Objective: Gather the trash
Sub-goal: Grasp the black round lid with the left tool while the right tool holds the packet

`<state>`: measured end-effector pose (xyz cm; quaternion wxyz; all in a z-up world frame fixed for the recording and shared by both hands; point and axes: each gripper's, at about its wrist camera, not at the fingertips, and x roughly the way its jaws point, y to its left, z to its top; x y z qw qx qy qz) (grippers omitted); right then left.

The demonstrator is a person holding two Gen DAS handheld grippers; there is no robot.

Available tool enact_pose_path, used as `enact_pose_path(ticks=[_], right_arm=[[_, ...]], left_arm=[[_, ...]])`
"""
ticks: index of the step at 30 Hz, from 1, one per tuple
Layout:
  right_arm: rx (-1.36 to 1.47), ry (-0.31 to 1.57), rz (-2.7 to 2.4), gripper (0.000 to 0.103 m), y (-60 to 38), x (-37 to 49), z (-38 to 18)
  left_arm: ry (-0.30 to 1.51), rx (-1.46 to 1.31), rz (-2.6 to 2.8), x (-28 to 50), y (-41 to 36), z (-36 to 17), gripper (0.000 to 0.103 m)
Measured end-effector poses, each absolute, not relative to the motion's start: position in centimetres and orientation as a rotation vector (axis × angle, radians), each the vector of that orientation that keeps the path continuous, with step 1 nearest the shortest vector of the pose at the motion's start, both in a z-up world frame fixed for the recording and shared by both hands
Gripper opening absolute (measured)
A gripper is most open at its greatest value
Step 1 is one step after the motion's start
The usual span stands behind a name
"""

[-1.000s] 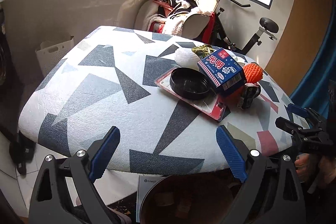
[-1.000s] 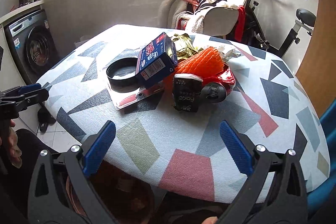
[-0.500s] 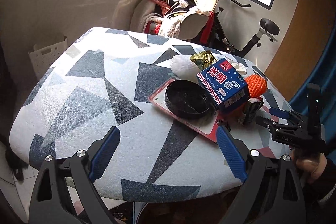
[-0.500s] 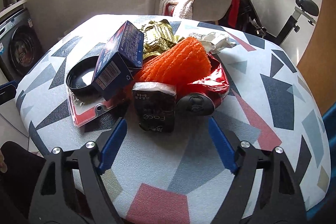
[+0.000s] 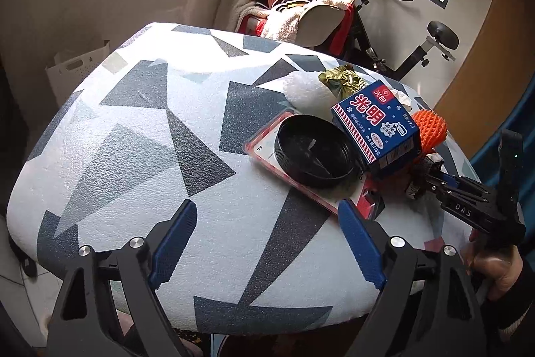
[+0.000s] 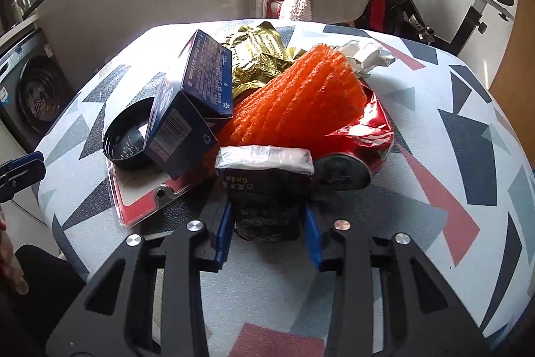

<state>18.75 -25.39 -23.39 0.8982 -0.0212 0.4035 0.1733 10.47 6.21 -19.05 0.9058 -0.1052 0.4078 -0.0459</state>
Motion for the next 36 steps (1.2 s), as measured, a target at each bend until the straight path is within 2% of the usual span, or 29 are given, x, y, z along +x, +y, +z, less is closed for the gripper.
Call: enact_pose_path(ticks=[5, 9, 14, 24, 26, 27, 36], right_arm=[[-0.015, 0.797, 0.352, 0.036, -26.8, 17.2, -21.6], [-0.012, 0.78, 0.359, 0.036, -27.3, 16.2, -20.8], [-0.01, 0.769, 0.354, 0.036, -27.6, 15.5, -20.2], [0.023, 0.785, 0.355, 0.036, -28.5, 14.9, -20.0], [0.027, 0.785, 0.357, 0.036, -28.6, 14.8, -20.0], [0.028, 0.784, 0.359, 0.036, -28.6, 14.7, -20.0], [0.03, 0.784, 0.363, 0.036, -28.5, 14.3, -20.0]], left_arm=[[0.861, -0.206, -0.13, 11.8, 5.4, -19.5, 0.082], [0.859, -0.067, -0.191, 13.4, 3.0, -19.9, 0.093], [0.856, 0.181, -0.21, 16.1, -0.4, -20.9, 0.093], [0.921, 0.338, -0.211, 20.4, -2.5, -23.2, 0.097], [0.928, 0.332, -0.209, 20.8, -2.5, -23.2, 0.096], [0.923, 0.328, -0.208, 20.7, -2.6, -23.0, 0.084], [0.894, 0.217, -0.201, 19.2, -0.4, -20.9, 0.084]])
